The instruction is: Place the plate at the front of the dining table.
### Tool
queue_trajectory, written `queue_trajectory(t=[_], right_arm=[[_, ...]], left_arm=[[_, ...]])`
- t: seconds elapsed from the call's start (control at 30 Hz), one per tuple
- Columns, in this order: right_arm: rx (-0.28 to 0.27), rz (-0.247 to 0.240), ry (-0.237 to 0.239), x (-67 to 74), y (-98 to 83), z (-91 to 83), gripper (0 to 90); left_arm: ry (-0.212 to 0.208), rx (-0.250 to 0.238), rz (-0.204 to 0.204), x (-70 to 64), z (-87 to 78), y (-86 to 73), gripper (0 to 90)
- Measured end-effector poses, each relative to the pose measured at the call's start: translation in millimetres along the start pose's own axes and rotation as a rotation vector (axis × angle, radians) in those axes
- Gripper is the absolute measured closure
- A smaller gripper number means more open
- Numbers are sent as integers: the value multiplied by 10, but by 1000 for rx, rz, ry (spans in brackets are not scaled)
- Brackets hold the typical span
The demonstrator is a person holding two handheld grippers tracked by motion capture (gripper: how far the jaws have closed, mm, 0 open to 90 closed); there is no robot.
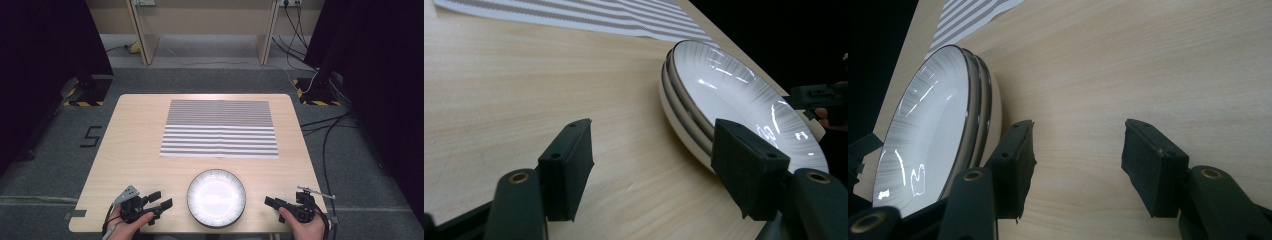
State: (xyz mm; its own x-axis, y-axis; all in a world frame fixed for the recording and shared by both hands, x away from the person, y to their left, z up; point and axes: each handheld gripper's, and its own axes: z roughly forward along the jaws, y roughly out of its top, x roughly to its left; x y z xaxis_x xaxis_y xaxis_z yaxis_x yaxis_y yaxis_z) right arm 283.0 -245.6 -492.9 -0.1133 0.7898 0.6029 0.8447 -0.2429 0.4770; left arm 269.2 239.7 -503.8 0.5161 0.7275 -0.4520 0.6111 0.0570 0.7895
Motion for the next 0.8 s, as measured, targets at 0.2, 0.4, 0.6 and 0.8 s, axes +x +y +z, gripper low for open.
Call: queue_trajectory(t=[0.2, 0.4, 0.6, 0.8], right_arm=[[17, -42, 27, 186, 62, -20, 536], [36, -70, 28, 297, 111, -21, 566], [54, -59, 40, 348, 175, 12, 675], [88, -69, 49, 445, 237, 131, 771]], left_arm=[[-44, 27, 21, -103, 62, 59, 422], [-64, 37, 33, -160, 132, 106, 440], [-71, 43, 41, -179, 195, 174, 468], [-84, 67, 52, -226, 296, 205, 526]])
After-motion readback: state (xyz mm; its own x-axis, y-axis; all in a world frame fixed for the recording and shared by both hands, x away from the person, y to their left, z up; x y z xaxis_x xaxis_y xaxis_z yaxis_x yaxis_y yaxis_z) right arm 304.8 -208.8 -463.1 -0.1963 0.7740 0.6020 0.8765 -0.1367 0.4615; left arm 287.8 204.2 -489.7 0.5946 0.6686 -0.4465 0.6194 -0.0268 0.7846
